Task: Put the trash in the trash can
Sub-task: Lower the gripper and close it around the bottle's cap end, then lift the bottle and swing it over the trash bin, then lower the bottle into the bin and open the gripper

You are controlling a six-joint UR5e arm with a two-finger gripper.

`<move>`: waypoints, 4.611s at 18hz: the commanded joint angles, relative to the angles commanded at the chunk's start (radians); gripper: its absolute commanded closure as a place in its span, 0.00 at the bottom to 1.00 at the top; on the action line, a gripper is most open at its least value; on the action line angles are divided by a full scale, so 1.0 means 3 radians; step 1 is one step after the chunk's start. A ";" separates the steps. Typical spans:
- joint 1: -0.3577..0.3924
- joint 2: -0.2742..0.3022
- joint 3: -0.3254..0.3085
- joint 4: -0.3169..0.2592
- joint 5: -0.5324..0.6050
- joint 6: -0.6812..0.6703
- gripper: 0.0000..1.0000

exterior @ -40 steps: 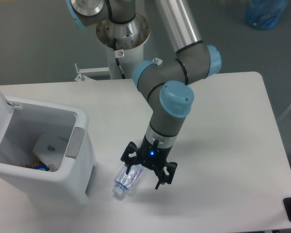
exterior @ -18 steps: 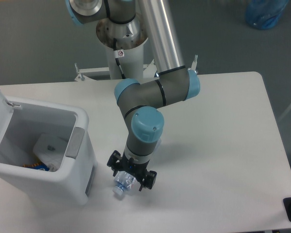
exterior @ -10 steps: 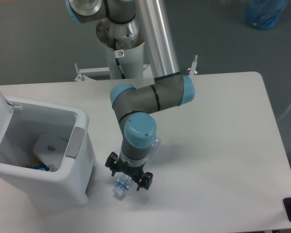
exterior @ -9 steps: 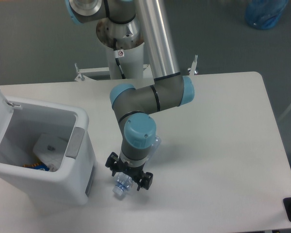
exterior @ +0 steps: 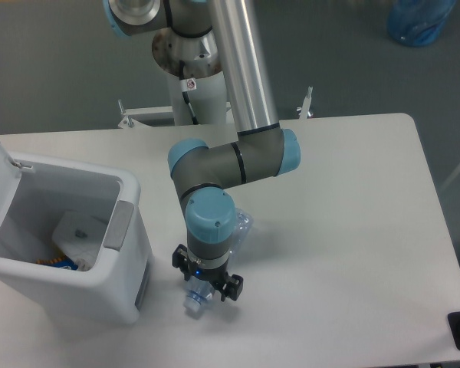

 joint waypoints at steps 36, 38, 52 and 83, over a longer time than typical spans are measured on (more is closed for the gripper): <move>0.0225 -0.0046 0.1385 0.0031 -0.0695 -0.0511 0.35; 0.0230 0.0056 0.1391 0.0031 -0.0843 -0.0644 0.35; 0.0317 0.0358 0.1968 0.0128 -0.2019 -0.1942 0.35; -0.0256 0.1058 0.0644 0.0281 -0.2204 -0.1473 0.00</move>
